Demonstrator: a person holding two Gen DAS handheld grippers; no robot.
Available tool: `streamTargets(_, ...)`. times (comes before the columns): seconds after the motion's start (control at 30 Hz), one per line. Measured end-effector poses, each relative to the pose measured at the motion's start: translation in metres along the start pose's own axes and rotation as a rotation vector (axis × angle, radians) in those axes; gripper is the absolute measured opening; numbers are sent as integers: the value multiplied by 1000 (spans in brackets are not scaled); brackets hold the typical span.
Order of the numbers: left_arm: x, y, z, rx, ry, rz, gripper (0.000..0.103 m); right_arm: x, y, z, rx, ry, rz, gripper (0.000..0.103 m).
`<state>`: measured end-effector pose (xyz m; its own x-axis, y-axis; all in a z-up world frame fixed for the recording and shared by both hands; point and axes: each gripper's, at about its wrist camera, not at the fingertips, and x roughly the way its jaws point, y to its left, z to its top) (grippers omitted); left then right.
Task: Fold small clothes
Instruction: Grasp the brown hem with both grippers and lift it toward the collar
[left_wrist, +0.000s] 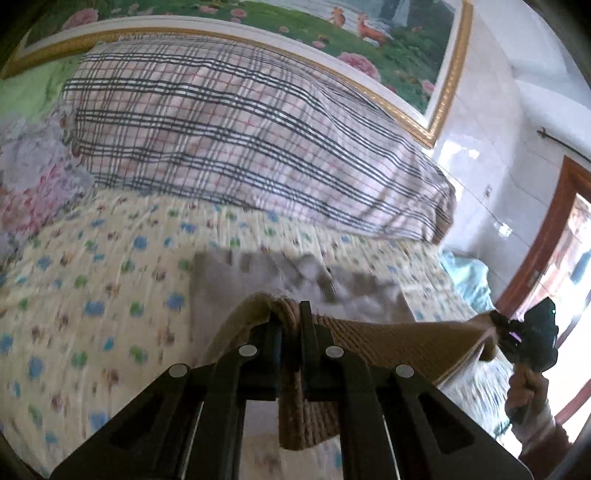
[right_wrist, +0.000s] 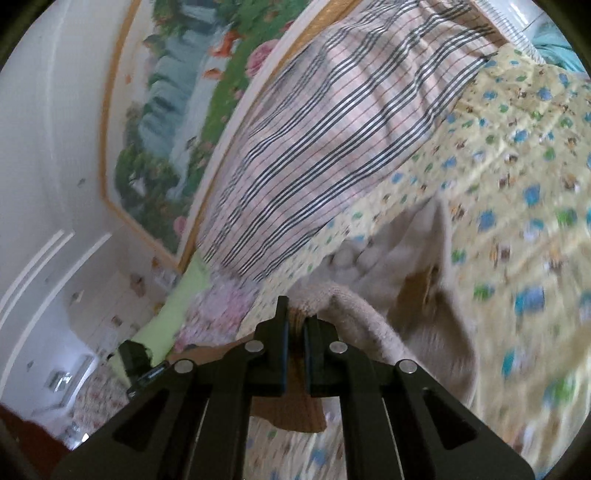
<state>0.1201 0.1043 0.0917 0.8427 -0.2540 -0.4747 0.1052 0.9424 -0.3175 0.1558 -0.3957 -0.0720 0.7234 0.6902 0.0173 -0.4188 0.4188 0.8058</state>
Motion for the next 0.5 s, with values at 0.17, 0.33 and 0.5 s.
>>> streamTargets(0.17, 63, 17, 26, -26, 29, 54, 5, 47, -17, 39, 3, 11, -75, 7)
streamTargets(0.33, 124, 42, 27, -52, 114, 110, 4, 100, -47, 62, 30, 65, -171, 7)
streamTargets(0.5, 172, 66, 20, -68, 183, 148, 5, 135, -78, 71, 54, 104, -276, 7)
